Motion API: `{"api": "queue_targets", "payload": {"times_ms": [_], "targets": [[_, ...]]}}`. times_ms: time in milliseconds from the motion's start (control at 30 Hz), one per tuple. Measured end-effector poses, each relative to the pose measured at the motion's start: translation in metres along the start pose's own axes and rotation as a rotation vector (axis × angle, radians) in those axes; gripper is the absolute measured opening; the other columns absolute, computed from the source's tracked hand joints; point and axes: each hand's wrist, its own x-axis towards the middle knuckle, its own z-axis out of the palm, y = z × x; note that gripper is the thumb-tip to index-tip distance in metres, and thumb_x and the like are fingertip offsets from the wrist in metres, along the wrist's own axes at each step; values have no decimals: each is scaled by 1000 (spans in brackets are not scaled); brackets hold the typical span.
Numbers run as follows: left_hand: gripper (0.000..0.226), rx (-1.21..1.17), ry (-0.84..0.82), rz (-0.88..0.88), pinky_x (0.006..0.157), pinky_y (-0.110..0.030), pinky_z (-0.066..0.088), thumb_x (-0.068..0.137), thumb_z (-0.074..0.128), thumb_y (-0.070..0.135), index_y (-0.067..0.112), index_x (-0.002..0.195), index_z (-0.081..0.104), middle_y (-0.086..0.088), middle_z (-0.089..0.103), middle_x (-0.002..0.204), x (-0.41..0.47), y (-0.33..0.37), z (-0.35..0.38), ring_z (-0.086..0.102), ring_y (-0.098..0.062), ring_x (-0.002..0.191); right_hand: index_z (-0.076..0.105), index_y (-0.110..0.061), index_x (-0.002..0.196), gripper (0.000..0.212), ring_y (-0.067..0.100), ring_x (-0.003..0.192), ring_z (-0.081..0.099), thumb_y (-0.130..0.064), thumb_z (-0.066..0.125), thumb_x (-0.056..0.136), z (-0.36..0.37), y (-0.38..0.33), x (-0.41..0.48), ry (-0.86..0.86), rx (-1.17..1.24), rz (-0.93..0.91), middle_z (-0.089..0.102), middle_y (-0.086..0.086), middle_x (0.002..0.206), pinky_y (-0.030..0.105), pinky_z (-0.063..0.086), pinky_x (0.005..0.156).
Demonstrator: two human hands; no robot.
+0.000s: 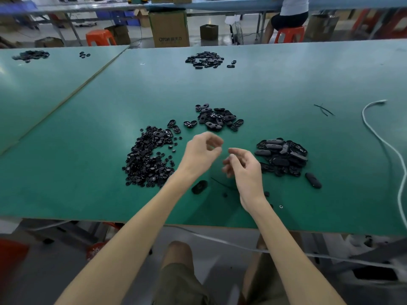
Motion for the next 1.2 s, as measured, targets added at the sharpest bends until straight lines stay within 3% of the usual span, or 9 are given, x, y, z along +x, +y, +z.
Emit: {"api": "queue_targets", "payload": {"times_ms": [200,300,367,500,634,734,834,967,1200], "targets": [[41,281,-324,-182,77,-25,49,78,89,38,19,105,64,6,67,100,-23,-26,-34,62,-9,89,66,-9,114,15,10,65,65,-6,54,106,0,2,3,-17,-11,0,70,4,82,23,51,58],[39,419,-382,-187,73,-29,49,78,89,36,21,99,60,7,64,95,-31,-29,-30,63,-15,91,66,-9,113,15,10,65,65,-6,54,106,0,2,2,-21,-32,-1,70,5,83,23,51,58],[33,429,-345,-155,65,-25,45,79,89,29,19,95,62,6,64,90,-32,-30,-26,62,-14,83,67,-9,112,14,10,65,65,-6,54,106,0,2,1,-19,-38,-7,70,5,83,22,51,58],[26,195,-160,-102,56,-14,42,79,88,21,23,85,63,4,68,81,-29,-33,-18,63,-9,70,68,-9,109,13,10,65,65,-7,56,105,1,3,2,-36,-58,-18,71,1,79,23,50,58],[21,-488,-42,-97,66,-25,49,79,88,16,17,85,68,-3,71,80,-23,-35,-10,63,-15,71,70,-13,104,10,11,65,67,-13,60,105,4,3,2,-67,-128,-51,73,0,78,24,51,59],[17,-731,9,-69,62,-21,42,78,86,17,22,84,71,1,67,79,-18,-36,-4,57,-11,72,74,-13,103,19,16,70,72,-20,57,108,7,1,2,-113,-182,-69,77,2,84,26,52,59],[16,-802,-12,-40,68,-21,46,77,85,15,18,86,71,-2,67,81,-18,-38,4,56,-14,74,74,-12,103,25,21,70,74,-21,52,110,9,1,3,-167,-206,-71,78,2,88,26,51,56],[19,-732,-9,9,78,-25,49,79,84,4,11,89,69,-5,67,86,-17,-44,10,58,-18,81,68,-12,105,9,18,72,75,-18,61,106,7,1,6,-114,-89,-27,79,0,88,24,53,56],[17,-573,-33,80,76,-22,47,90,74,0,12,102,73,3,73,98,-17,-50,9,52,-14,77,61,-9,108,16,16,72,73,-5,72,96,6,1,8,-37,28,-23,75,7,93,23,53,59]]}}
